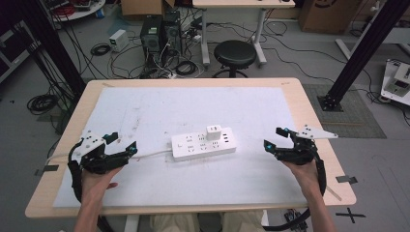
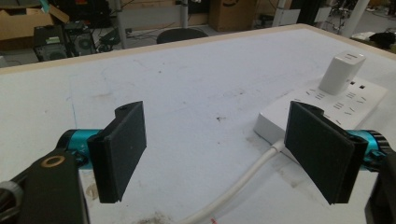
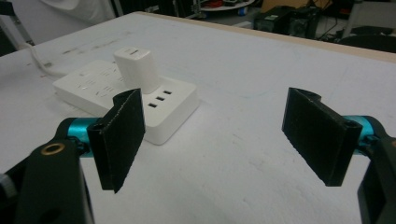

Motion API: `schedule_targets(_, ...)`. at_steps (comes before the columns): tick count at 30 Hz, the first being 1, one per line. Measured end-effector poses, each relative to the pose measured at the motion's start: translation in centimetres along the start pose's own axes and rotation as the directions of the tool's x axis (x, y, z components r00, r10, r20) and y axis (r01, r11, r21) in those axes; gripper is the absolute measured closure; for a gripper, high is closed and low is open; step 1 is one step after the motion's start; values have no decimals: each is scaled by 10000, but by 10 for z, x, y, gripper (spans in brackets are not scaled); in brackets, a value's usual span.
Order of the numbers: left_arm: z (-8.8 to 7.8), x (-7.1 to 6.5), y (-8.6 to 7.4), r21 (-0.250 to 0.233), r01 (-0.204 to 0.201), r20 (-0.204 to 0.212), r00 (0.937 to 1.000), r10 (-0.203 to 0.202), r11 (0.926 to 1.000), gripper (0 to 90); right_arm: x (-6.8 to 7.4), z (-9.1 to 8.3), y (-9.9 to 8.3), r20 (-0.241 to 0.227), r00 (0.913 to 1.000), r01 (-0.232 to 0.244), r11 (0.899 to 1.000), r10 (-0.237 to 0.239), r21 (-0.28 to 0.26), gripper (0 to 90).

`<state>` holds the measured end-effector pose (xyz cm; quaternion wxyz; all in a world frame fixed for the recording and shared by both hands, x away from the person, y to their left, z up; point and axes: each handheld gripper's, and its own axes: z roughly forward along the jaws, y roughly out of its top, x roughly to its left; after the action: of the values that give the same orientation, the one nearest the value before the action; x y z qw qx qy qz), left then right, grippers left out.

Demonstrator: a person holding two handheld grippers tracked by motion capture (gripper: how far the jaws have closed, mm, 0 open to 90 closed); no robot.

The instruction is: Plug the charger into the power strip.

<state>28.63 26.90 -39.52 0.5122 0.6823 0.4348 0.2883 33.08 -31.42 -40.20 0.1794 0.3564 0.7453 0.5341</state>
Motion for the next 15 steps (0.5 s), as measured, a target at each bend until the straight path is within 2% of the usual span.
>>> schedule_targets(3,0,2,-2,-3,62,-69,10000,-62,10000,209,-1,-3,-2,159,9999,-27,10000,28,-68,218)
schedule_targets(4,0,2,-2,3,33,-78,10000,-33,10000,209,-2,-6,-6,226,9991,-344,9994,346,-91,218)
schedule_targets(5,0,3,-2,11,64,-86,9999,-64,10000,209,-2,-7,-8,211,9989,-426,9991,427,-49,218)
schedule_targets(9,2,3,-3,-6,97,-131,9999,-97,10000,209,-2,-7,-10,239,9989,-402,9992,403,-67,219)
schedule_targets(10,2,3,-3,-5,65,-120,9999,-65,10000,209,-2,-9,-17,325,9985,-448,9990,447,28,219)
schedule_targets(15,5,0,-3,39,16,-47,10000,-16,10000,209,-2,-10,-20,361,9974,-628,9980,625,88,219)
